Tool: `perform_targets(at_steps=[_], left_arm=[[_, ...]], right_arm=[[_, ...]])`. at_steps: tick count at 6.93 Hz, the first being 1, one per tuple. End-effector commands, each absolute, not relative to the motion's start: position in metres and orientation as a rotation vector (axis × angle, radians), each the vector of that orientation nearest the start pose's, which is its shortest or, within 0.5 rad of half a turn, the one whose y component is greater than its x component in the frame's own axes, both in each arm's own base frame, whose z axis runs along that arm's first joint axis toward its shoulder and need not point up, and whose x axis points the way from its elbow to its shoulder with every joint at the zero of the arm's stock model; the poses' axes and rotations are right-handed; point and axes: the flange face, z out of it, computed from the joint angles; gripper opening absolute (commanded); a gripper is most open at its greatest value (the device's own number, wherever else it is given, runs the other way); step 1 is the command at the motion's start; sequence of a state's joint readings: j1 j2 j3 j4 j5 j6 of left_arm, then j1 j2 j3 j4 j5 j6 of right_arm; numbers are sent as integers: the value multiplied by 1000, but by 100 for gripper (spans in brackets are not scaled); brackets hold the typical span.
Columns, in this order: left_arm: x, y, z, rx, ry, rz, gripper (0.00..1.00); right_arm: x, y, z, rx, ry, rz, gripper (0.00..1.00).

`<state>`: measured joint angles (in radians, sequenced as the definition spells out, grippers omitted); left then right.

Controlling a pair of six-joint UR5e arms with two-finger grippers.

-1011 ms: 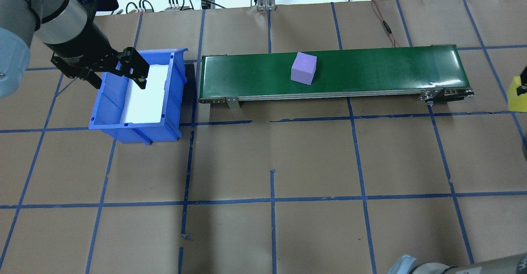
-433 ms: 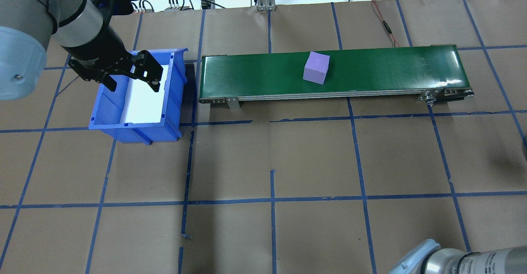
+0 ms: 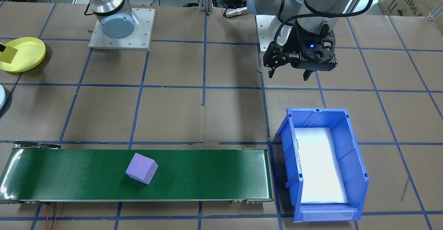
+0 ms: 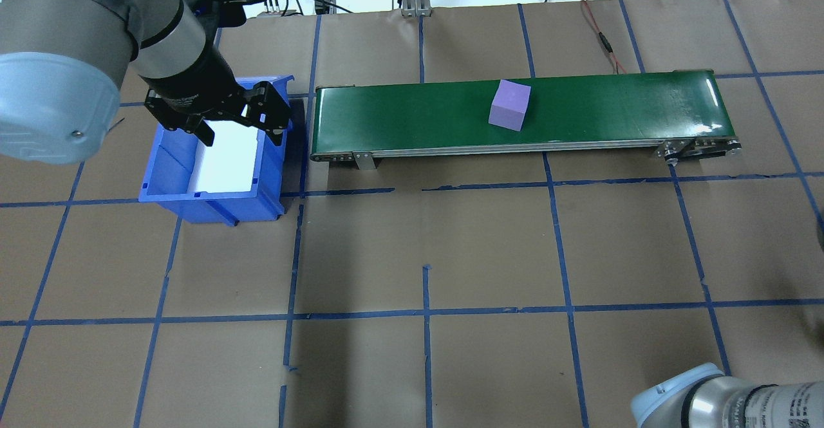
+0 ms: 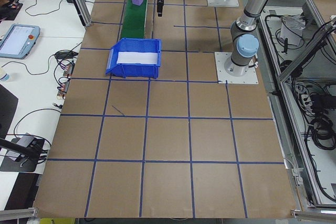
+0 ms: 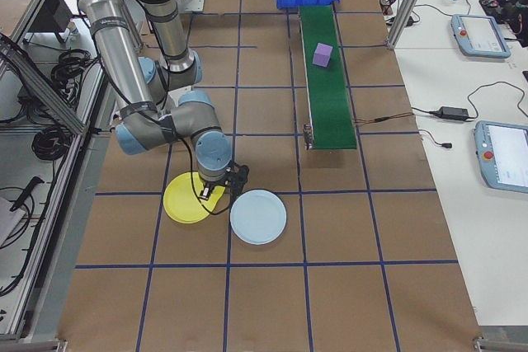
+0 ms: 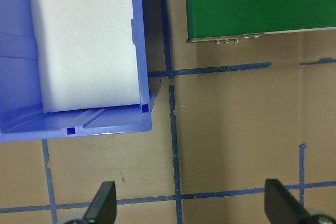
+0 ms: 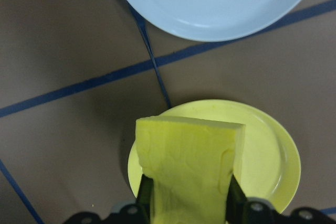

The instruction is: Move block left to right into plate

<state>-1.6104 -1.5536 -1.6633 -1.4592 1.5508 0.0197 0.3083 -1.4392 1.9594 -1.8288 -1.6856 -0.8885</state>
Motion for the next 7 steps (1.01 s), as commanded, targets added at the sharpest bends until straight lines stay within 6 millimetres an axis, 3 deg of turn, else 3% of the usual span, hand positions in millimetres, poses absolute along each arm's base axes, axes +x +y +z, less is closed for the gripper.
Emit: perform_targets(at_steps=[1,2,3,4,5,7], left_arm=[[-159,-481,462,105,3158,-70,100],[-159,-481,460,100,3157,-63,100],[-156,-488,464,108,3157,-142,100],[-157,-488,464,115,3152,-152,100],[-157,-489,464,110,3152,-152,100],[-157,-489,464,112,3152,-152,100]], right_arm=[[-410,-236,259,553,2886,445,61],[-410,-236,260,559,2877,451,100],[-406,-235,252,535,2832,486,100],[-406,-241,256,535,2818,452,100],[-406,-283,284,538,2811,149,100],[-371,-359,322,455,2897,89,100]])
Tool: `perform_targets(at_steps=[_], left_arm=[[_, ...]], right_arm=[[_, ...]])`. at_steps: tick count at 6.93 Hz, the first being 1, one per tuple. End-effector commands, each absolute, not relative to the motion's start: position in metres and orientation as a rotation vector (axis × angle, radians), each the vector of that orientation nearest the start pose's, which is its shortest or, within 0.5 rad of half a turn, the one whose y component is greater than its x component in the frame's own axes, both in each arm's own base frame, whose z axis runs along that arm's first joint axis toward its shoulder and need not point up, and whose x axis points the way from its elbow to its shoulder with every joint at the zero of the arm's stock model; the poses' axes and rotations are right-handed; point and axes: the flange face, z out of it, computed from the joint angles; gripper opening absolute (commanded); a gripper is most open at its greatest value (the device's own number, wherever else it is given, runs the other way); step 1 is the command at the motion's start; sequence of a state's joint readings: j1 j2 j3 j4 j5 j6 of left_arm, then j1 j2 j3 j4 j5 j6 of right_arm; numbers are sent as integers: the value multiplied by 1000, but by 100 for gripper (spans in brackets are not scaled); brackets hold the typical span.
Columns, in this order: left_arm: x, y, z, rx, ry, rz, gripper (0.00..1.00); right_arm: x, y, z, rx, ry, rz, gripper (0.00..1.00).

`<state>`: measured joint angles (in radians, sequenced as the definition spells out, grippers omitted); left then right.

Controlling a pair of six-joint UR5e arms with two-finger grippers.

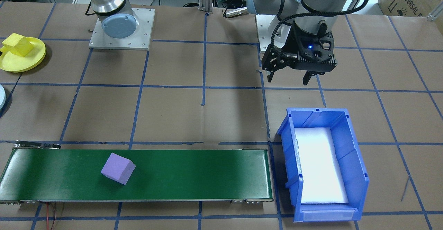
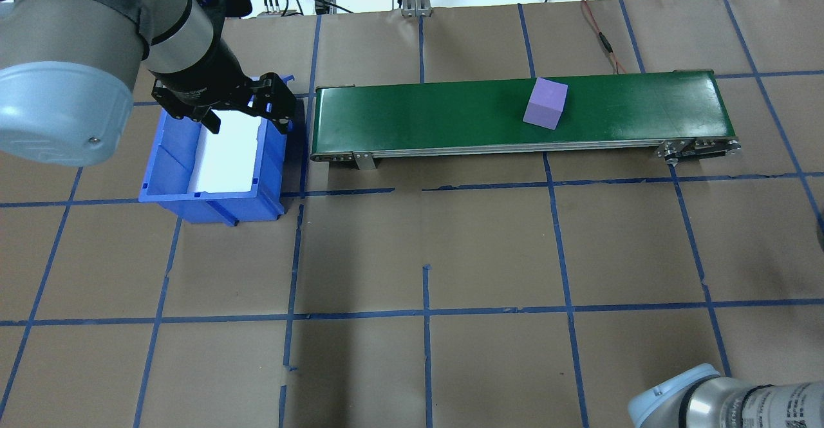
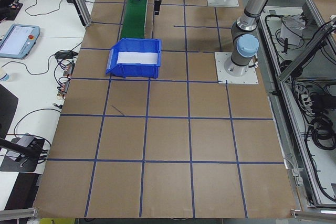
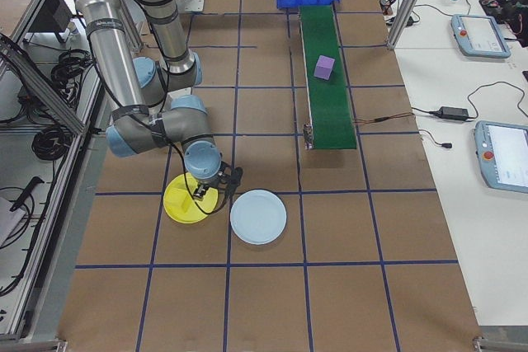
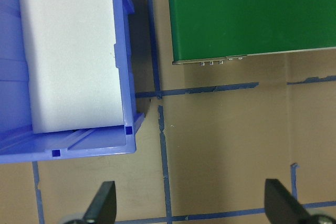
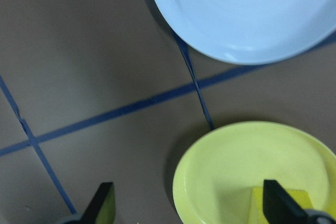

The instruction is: Move block left to right into plate

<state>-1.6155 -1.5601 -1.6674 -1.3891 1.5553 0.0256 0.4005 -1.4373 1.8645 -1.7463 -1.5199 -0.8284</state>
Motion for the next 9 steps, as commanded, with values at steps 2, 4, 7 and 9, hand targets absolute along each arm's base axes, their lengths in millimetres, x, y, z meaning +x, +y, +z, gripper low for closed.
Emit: perform_targets(at_steps=[2,4,7,9], left_arm=[[-157,-488,464,113,3155,-150,100],[-157,-488,464,113,3160,-150,100],[-158,-489,463,116,3163,-145,100],[-158,-488,461,118,3160,-133,100]], right_arm=[[-325,-420,331,501,2853,1,100],[-246,-490,348,485,2808,-81,100],[-172,-545,357,512,2825,-216,100],[-115,-590,339,604,2798,-292,100]])
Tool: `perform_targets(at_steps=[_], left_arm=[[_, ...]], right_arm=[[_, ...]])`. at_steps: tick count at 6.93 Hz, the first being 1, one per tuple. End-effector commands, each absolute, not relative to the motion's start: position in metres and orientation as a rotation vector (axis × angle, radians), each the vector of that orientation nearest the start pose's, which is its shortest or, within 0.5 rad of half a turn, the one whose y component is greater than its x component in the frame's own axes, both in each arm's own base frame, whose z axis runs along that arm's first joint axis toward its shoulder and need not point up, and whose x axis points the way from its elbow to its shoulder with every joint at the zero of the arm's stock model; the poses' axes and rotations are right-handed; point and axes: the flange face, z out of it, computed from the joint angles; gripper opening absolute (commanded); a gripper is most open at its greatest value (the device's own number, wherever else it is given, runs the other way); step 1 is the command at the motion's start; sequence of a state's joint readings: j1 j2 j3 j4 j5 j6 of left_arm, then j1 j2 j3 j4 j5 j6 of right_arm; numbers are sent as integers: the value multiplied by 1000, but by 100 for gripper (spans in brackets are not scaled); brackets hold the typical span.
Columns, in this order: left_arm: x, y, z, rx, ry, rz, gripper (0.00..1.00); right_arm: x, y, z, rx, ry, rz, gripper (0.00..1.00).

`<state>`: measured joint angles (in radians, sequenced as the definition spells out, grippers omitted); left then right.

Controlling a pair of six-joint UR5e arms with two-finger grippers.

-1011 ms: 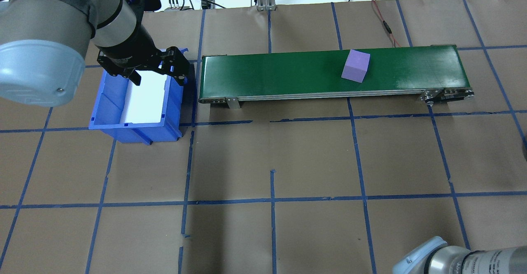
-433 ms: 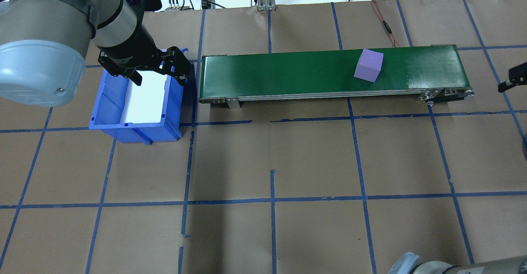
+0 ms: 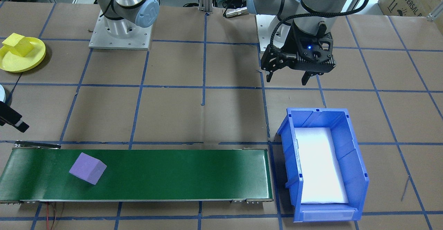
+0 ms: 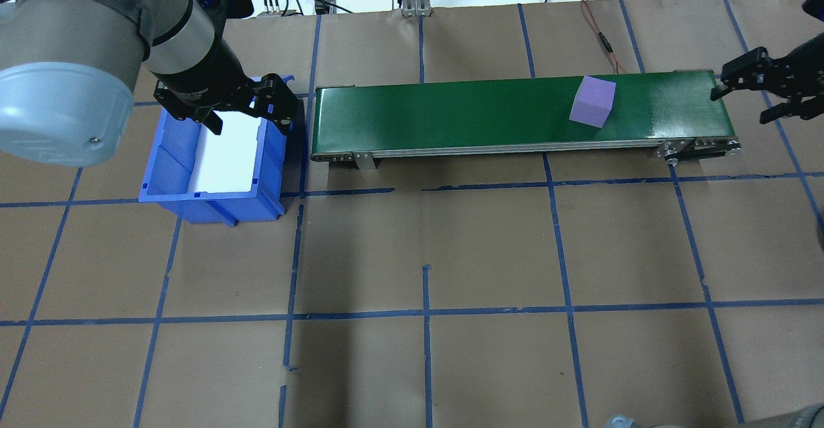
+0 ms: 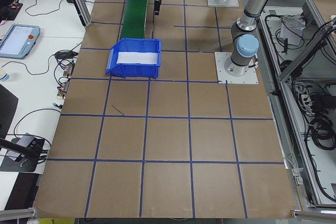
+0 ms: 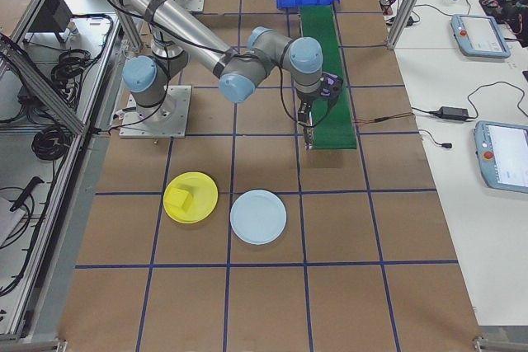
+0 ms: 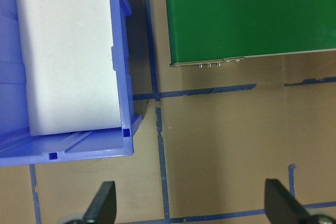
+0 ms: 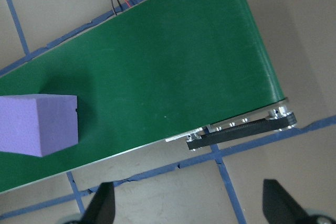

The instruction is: Move block left to right into plate

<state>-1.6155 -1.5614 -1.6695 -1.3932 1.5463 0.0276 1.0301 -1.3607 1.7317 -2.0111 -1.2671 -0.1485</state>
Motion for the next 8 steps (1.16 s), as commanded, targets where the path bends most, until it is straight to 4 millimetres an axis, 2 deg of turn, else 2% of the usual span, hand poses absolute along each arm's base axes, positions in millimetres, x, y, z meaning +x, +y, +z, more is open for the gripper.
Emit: perform_targets(at_steps=[1,2,4,8], left_arm=[[-158,-488,461,118,3160,-133,100],[-158,-488,461,118,3160,-136,100],[-158,-488,461,118,3160,-133,100],[-157,-488,461,118,3159,-133,100]], right_arm=[[-100,-601,329,673,2771,-264,100],[-100,-603,326,689,2766,-255,100],[-103,-613,305,716,2749,-248,100],[-104,-628,297,806,2659,-236,100]])
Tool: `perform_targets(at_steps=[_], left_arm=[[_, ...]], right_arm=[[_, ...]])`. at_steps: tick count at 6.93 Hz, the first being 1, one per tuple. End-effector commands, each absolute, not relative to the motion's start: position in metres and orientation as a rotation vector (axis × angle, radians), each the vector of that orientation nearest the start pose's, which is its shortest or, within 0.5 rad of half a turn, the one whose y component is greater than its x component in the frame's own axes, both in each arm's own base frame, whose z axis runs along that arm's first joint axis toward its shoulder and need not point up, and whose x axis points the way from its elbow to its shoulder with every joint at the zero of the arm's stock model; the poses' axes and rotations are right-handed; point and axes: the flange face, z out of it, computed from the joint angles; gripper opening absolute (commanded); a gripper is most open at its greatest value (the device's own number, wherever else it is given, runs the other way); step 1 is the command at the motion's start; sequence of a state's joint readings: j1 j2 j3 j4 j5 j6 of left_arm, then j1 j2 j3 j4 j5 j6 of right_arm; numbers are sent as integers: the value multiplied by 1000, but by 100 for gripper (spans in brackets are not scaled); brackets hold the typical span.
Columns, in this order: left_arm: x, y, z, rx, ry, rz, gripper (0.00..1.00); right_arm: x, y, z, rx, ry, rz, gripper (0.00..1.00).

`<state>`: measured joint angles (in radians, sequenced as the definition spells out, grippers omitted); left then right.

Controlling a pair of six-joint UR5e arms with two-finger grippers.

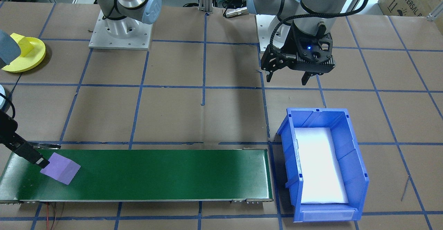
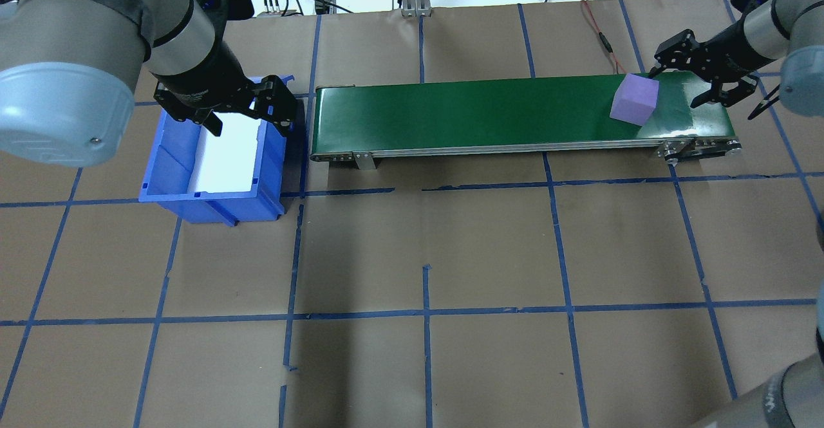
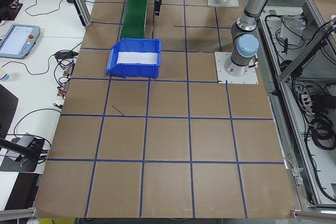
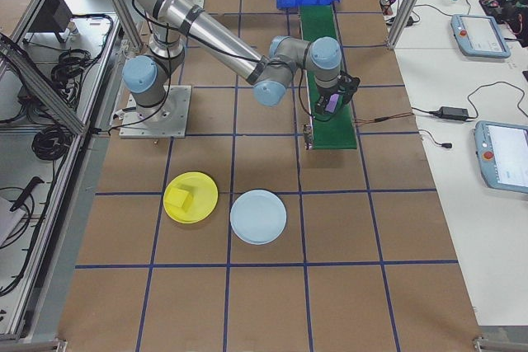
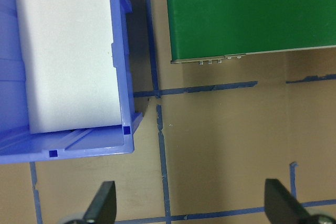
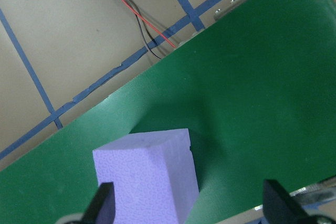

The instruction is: Move block left to right into plate

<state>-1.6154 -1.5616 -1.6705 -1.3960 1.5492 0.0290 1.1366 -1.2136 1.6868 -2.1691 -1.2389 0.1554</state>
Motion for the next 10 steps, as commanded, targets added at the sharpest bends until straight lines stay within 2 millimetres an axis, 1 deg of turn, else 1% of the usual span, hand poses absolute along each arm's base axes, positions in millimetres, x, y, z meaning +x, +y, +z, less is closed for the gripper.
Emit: perform_targets(at_steps=[1,2,3,4,5,6,7,8,10], left_arm=[[-157,-488,461,118,3159,-133,100],[-157,-488,461,118,3159,-133,100],[-157,-488,461,118,3159,-133,100],[-157,-488,461,118,3159,-133,100],[-157,-487,462,118,3159,-136,100],[-157,-488,461,118,3159,-133,100],[-157,-487,462,118,3159,-136,100],[-157,-487,462,118,3159,-133,100],[-157,-488,461,118,3159,-133,100]], right_arm=[[-105,-630,296,815,2654,-239,100],[-106,-633,291,814,2654,-235,100],[-106,-633,285,792,2662,-237,83],[-107,-633,280,796,2666,-226,72],[-111,-637,272,710,2707,-236,52],[-119,-637,272,649,2809,-243,29],[-123,-641,283,633,2834,-274,23],[-131,-645,295,588,2860,-310,22],[-134,-636,318,532,2915,-347,19]])
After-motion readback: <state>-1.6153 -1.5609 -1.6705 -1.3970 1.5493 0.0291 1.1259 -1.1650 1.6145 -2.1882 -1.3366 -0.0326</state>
